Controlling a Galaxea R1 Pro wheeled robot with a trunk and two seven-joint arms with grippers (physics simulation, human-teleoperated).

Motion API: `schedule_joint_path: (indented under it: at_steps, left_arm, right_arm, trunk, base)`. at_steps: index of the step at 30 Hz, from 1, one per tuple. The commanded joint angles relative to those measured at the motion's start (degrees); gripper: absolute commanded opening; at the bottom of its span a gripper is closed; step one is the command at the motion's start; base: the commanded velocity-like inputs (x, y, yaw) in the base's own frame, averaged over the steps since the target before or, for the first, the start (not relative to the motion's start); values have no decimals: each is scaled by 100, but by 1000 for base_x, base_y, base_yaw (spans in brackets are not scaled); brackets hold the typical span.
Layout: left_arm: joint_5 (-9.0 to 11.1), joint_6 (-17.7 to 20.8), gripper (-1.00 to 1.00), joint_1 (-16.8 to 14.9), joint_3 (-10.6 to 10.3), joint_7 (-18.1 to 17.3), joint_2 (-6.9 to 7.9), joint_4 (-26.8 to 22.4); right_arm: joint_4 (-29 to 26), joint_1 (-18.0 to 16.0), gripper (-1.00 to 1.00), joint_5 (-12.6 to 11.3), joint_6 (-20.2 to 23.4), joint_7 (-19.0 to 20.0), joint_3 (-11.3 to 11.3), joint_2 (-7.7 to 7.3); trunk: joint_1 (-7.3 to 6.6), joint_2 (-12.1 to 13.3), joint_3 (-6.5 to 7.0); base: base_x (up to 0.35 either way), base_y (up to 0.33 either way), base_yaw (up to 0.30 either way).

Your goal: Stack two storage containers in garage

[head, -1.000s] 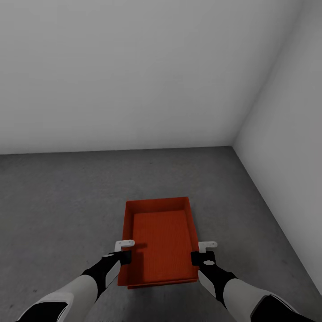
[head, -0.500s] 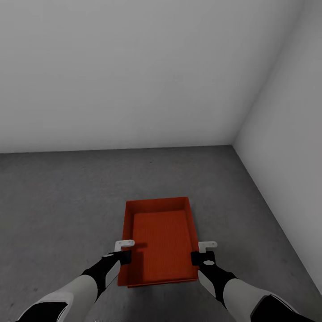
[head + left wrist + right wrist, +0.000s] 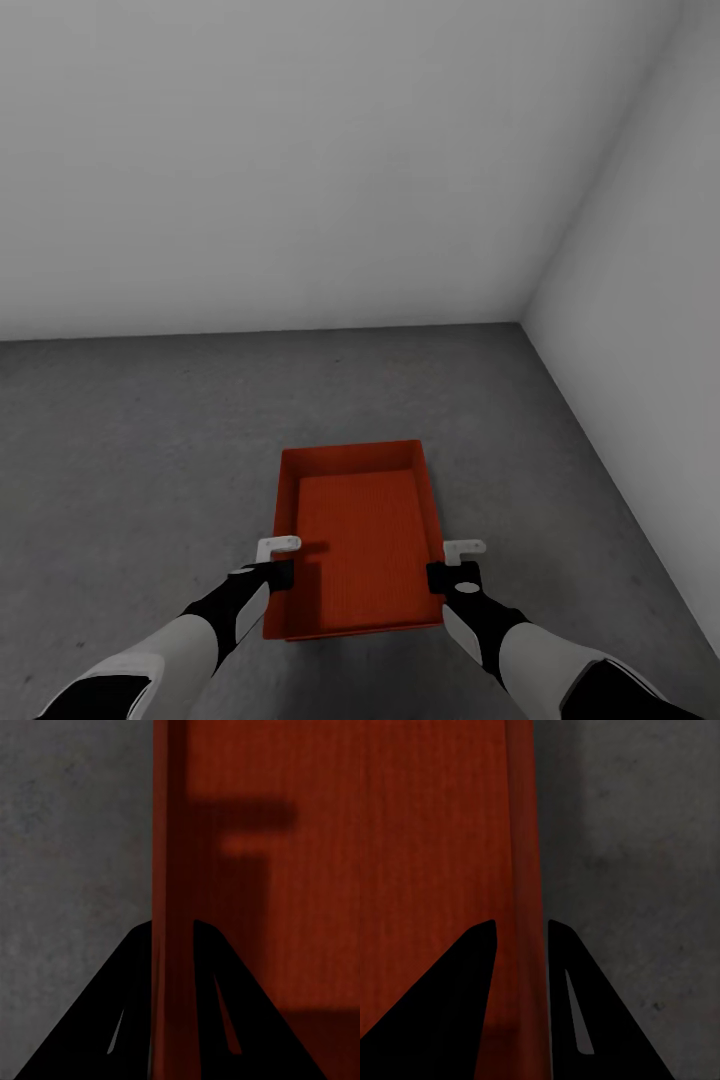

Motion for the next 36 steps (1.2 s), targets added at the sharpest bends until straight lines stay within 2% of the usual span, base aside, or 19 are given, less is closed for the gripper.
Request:
schedule_joint_path:
  at_steps: [1, 36]
  left_arm:
    - [-346, 34, -100, 6, -295, 59, 11, 221]
    - [-346, 34, -100, 6, -293, 59, 11, 221]
  right_arm:
    - [-11, -9, -100, -2, -25, -17, -234, -62]
    - [-11, -9, -100, -2, -25, -14, -234, -56]
  trunk:
    - [0, -2, -3]
    - [0, -2, -3]
  base:
    - [0, 0, 0]
    - [0, 0, 0]
